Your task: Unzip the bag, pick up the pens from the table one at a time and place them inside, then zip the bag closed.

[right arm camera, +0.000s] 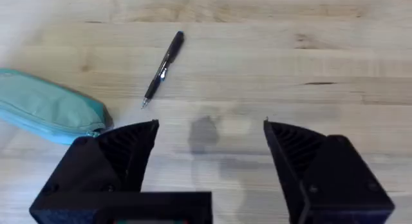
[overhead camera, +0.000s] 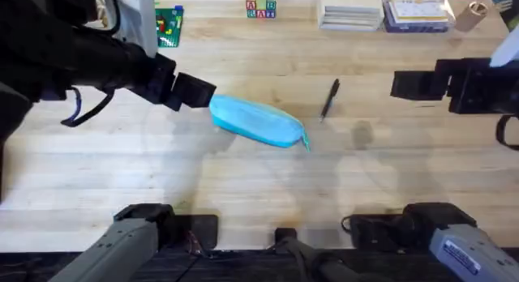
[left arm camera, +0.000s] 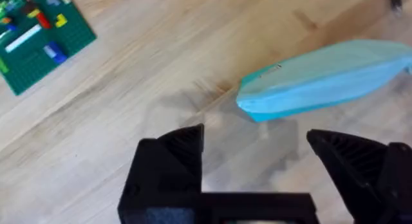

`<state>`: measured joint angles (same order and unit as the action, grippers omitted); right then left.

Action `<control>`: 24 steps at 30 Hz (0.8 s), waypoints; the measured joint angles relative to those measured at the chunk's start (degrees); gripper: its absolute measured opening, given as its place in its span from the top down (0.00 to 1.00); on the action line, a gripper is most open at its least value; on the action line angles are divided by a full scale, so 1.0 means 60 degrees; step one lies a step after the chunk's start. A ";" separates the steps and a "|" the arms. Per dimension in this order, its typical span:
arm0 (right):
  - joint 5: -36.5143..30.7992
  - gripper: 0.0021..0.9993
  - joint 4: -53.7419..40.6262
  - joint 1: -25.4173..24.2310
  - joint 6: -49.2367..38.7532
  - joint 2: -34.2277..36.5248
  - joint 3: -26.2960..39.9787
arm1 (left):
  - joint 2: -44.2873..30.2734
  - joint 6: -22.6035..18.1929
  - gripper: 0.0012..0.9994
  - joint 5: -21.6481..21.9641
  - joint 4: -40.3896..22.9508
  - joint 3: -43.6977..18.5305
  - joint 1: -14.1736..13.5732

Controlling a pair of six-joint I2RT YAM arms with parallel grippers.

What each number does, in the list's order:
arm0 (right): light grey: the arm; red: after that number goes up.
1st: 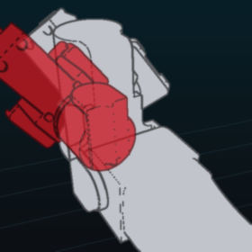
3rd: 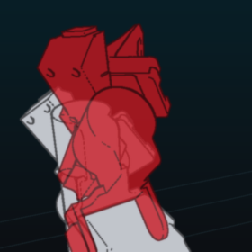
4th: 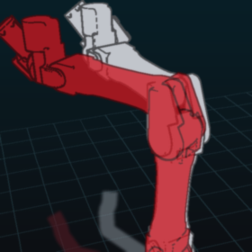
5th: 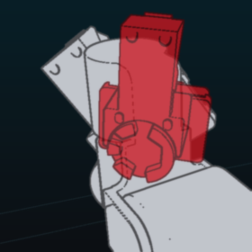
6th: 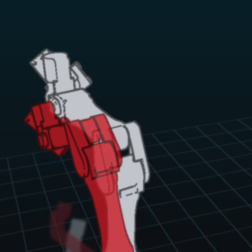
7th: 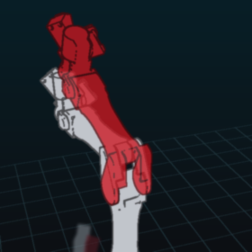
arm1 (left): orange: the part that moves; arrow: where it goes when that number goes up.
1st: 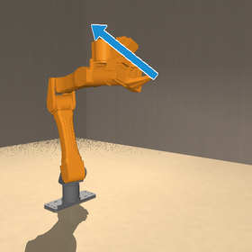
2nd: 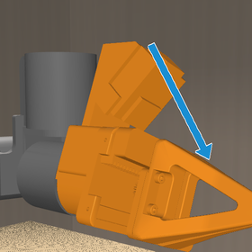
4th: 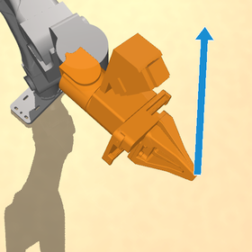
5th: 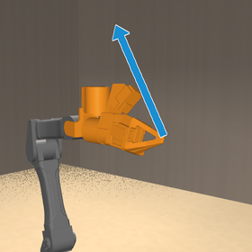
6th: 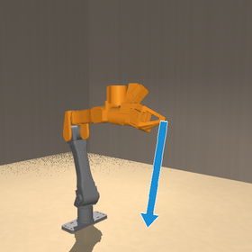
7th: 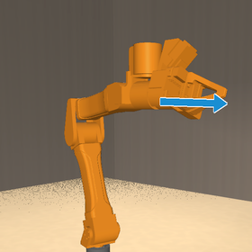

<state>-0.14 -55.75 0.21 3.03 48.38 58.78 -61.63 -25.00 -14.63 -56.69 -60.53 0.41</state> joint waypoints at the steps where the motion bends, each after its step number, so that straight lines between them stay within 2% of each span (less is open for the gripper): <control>1: 0.0000 0.00 0.0000 0.0000 -0.0002 0.0000 0.0000 | 0.0004 -0.0404 0.01 -0.0291 -0.0018 0.0000 0.0143; 4: 0.0000 0.00 0.0000 0.0000 0.0000 0.0000 0.0000 | 0.0000 -0.1555 0.01 -0.1143 -0.0355 -0.0042 0.0679; 7: 0.0000 0.00 0.0000 0.0000 0.0000 0.0002 0.0000 | -0.0107 -0.3087 0.01 -0.2067 -0.1375 -0.0250 0.1276; 10: 0.0000 0.00 0.0000 0.0000 0.0000 0.0000 0.0000 | -0.0433 -0.4680 0.01 -0.2713 -0.2549 -0.0622 0.1684; 15: 0.0000 0.00 0.0000 0.0000 0.0000 0.0000 0.0000 | -0.1373 -0.6933 0.01 -0.3287 -0.3869 -0.1307 0.1849; 18: 0.0000 0.00 0.0000 0.0000 0.0000 0.0003 0.0000 | -0.2159 -0.7971 0.01 -0.3499 -0.4297 -0.1738 0.1849; 24: 0.0000 0.00 0.0000 0.0000 0.0000 0.0003 0.0000 | -0.3557 -0.9096 0.01 -0.3656 -0.4114 -0.2367 0.1849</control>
<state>-0.14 -55.75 0.21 3.03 48.40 58.78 -82.97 -79.57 -36.57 -81.37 -74.73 11.51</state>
